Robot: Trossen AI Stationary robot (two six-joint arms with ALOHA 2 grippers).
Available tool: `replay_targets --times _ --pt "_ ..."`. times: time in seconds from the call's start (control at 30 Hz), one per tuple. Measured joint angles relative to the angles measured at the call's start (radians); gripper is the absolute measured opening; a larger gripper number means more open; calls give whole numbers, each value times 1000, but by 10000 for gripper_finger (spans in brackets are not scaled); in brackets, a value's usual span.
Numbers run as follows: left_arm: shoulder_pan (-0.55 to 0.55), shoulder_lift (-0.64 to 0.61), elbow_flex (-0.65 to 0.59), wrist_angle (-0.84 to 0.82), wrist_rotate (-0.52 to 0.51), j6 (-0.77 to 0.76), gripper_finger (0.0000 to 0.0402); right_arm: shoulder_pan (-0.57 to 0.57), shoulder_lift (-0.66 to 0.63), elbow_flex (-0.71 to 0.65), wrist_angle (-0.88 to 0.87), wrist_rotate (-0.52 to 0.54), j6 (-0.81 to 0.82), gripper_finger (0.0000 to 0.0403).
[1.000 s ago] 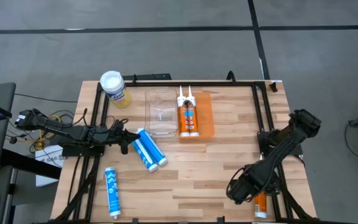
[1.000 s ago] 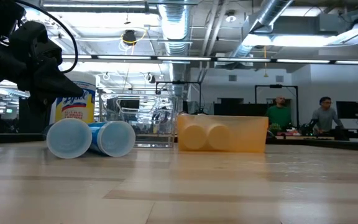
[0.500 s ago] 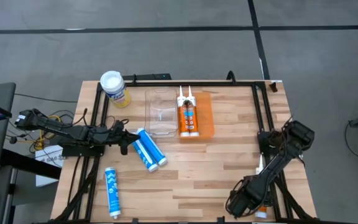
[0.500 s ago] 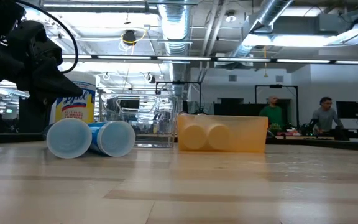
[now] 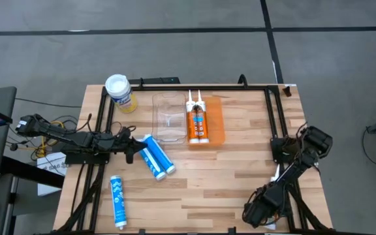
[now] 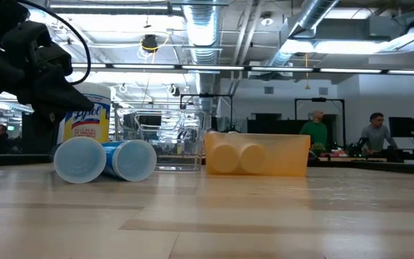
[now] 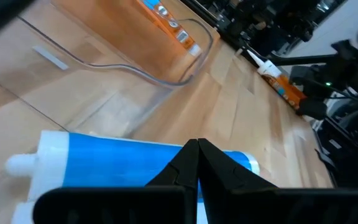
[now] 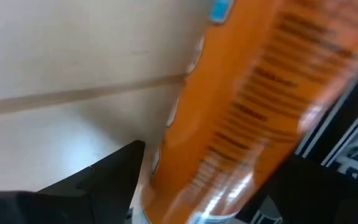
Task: Pick & place silicon tubes, Sealant and Lysol wipes
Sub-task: Put the orange sealant into the orange bin
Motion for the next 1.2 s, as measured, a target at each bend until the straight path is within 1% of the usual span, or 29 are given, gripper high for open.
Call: replay_targets --times 0.1,0.2,0.37,0.53,0.87,1.0,1.13,1.2 --pt "0 0 0 3 16 -1 0 -21 -2 -10 -1 2 -7 315" --pt "0 0 0 3 21 -4 0 -38 -12 -11 -1 45 -16 315" --pt "0 0 0 3 21 -3 0 -86 -16 -12 6 76 -66 315" --pt "0 0 0 3 20 -4 0 -144 -15 -12 6 110 -143 315" --pt "0 0 0 3 19 -3 0 -267 -15 -12 3 184 -362 315" --pt "0 0 0 3 18 -2 0 -301 -15 -12 5 192 -435 315" --pt "0 0 0 3 18 -1 0 -315 -15 -9 -7 202 -448 315" --pt "0 0 0 3 18 -1 0 -313 -18 12 -48 231 -429 315"
